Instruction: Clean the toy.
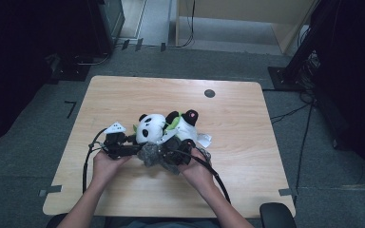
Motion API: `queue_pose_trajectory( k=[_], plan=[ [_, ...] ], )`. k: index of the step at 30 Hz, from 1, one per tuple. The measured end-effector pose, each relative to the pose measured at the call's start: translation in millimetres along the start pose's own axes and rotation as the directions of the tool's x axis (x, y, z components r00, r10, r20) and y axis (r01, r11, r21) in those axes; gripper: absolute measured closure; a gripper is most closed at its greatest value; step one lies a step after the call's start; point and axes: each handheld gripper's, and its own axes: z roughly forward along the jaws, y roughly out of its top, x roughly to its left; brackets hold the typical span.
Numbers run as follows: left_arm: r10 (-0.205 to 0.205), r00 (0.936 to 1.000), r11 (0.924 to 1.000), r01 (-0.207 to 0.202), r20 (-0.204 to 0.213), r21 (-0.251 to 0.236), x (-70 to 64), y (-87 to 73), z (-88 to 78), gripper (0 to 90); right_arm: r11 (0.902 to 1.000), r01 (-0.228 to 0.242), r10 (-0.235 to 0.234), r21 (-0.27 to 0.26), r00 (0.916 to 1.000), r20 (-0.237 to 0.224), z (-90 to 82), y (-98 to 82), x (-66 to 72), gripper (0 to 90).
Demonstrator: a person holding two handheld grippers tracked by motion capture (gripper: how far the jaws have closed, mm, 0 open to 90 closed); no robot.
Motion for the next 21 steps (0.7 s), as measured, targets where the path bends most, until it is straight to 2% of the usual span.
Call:
queue_pose_trajectory(
  k=[5, 12, 17, 21],
  plan=[
    [0.005, 1.0000, 1.0000, -0.005, 0.003, 0.000, -0.7, -0.2, 0.7, 38.6, 0.9999, -0.017, 0.017, -0.005, 0.9999, 0.001, -5.8, -7.6, -3.1, 74.9],
    [0.004, 1.0000, 1.0000, -0.004, 0.002, 0.001, -1.0, -0.1, 0.7, 38.7, 0.9998, -0.019, 0.019, -0.008, 0.9997, 0.014, -17.5, -17.0, -0.3, 74.7],
    [0.000, 1.0000, 1.0000, 0.000, 0.004, 0.000, -0.8, -0.2, 0.9, 38.7, 0.9984, -0.056, 0.056, -0.005, 0.9984, 0.012, -26.5, -33.2, -4.5, 74.7],
    [0.001, 1.0000, 1.0000, -0.001, 0.005, 0.000, -0.4, -0.2, 0.9, 38.8, 0.9973, -0.073, 0.073, 0.005, 0.9968, 0.033, -31.1, -46.3, -10.5, 74.5]
  ],
)
